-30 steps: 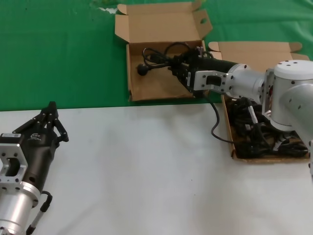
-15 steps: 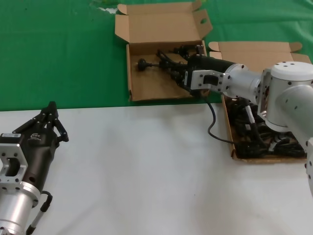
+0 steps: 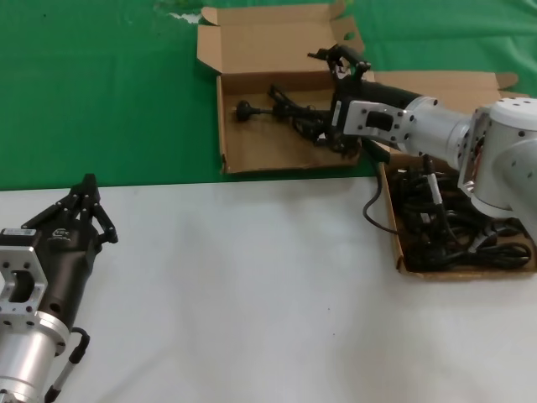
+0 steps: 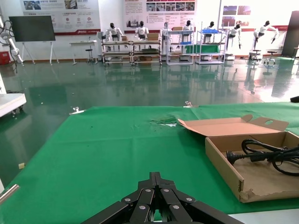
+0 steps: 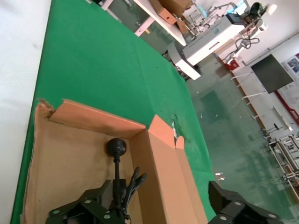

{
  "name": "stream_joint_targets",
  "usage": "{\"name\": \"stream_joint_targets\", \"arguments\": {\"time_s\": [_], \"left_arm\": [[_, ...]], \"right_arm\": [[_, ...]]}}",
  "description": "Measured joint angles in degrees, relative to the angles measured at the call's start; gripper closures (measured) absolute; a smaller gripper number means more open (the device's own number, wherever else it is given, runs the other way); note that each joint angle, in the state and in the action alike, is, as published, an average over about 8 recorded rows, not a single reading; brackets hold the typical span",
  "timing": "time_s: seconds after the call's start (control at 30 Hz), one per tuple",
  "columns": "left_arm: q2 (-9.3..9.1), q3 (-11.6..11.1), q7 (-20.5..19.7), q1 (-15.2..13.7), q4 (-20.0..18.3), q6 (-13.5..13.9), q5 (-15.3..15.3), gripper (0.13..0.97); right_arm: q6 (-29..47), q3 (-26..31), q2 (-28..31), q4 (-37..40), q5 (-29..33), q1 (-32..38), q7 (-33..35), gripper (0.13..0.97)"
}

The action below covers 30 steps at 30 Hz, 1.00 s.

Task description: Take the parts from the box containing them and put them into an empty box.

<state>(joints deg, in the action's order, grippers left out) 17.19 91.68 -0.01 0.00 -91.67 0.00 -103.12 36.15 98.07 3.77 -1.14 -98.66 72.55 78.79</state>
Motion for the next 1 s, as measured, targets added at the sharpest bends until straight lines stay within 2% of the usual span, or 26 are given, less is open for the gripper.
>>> {"name": "stream_joint_targets", "arguments": {"time_s": [0.07,0.33,0.47,0.63,0.77,1.0], "left_arm": [[0.00,0.00,0.00,0.00,0.00,0.00,0.00,0.958],[0.00,0.00,0.00,0.00,0.00,0.00,0.00,0.943],[0.00,0.00,0.00,0.00,0.00,0.00,0.00,0.934],[0.00,0.00,0.00,0.00,0.00,0.00,0.00,0.878],[0.00,0.00,0.00,0.00,0.00,0.00,-0.01,0.844],[0.00,0.00,0.00,0.00,0.00,0.00,-0.01,0.708]], "right_arm": [[0.38,-0.19,0.20,-0.06,-0.15,0.02,-0.15,0.505],[0.15,-0.39,0.48,-1.28,-0.30,-0.91,-1.19,0.314],[-1.02,-0.58,0.90,-4.16,-0.43,-3.24,-3.69,0.268],[-3.07,-0.92,1.62,-9.15,-0.67,-7.24,-8.06,0.191],[-4.97,-1.23,2.30,-13.83,-0.89,-11.00,-12.13,0.169],[-8.37,-1.80,3.52,-22.25,-1.28,-17.77,-19.41,0.133]]}}
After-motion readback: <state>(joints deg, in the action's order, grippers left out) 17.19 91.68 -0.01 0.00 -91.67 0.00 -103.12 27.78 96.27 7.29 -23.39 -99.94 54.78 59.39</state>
